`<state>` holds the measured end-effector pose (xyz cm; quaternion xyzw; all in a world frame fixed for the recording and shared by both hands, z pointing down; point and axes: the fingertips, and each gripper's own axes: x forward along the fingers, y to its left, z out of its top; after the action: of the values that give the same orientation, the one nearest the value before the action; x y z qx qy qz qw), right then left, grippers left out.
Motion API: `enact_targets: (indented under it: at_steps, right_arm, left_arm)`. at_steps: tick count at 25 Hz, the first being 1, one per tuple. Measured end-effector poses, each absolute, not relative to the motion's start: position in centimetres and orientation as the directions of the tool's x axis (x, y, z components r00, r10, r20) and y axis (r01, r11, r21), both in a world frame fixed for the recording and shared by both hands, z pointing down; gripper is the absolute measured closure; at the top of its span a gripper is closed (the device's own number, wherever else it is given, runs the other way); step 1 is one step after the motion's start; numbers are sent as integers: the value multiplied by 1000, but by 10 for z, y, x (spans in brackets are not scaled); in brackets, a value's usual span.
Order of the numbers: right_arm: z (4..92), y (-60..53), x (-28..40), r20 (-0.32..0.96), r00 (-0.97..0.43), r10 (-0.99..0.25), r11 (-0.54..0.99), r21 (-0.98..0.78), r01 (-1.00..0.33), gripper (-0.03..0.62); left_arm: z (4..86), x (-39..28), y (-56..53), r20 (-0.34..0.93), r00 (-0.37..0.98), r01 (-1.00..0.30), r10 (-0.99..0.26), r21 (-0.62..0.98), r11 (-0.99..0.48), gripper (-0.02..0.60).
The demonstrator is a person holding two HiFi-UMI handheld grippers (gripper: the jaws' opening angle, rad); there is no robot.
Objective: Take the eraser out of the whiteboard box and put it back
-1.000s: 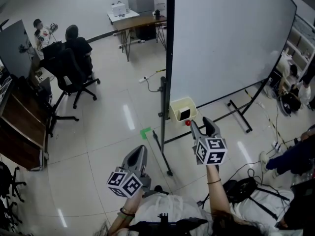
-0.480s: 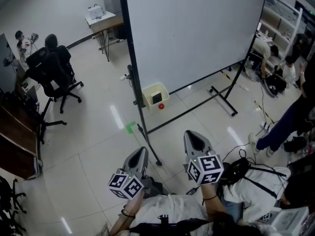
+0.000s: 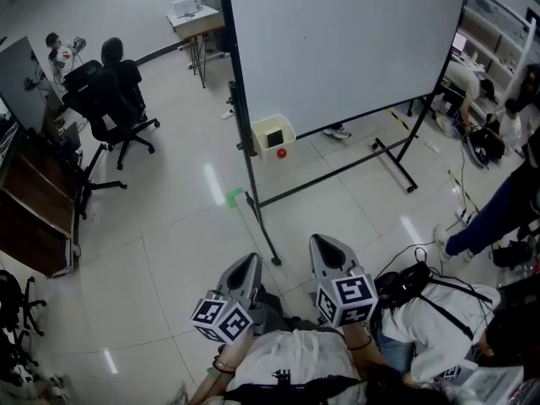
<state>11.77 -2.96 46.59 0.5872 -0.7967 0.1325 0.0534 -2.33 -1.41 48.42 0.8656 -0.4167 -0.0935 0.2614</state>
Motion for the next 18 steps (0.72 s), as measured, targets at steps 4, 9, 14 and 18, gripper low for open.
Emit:
enact_targets:
  at_steps: [4, 9, 14, 18]
  right_arm:
    - [462, -20, 114, 237, -326, -915, 299, -145, -943, 579]
    - [459, -14, 113, 234, -347, -908, 318, -155, -935, 579]
    - [460, -10, 109, 235, -359, -903, 331, -151, -932, 579]
    - [463, -8, 114, 245, -352, -903, 324, -149, -934, 579]
  left_arm:
    - [485, -36, -3, 54, 594, -701, -803, 523, -484, 595]
    - [482, -44, 11, 51, 566, -720, -823, 517, -463, 595]
    - [478, -51, 12, 44, 544, -733, -838, 509, -450, 595]
    - [478, -41, 10, 48, 560, -727, -827, 506, -463, 595]
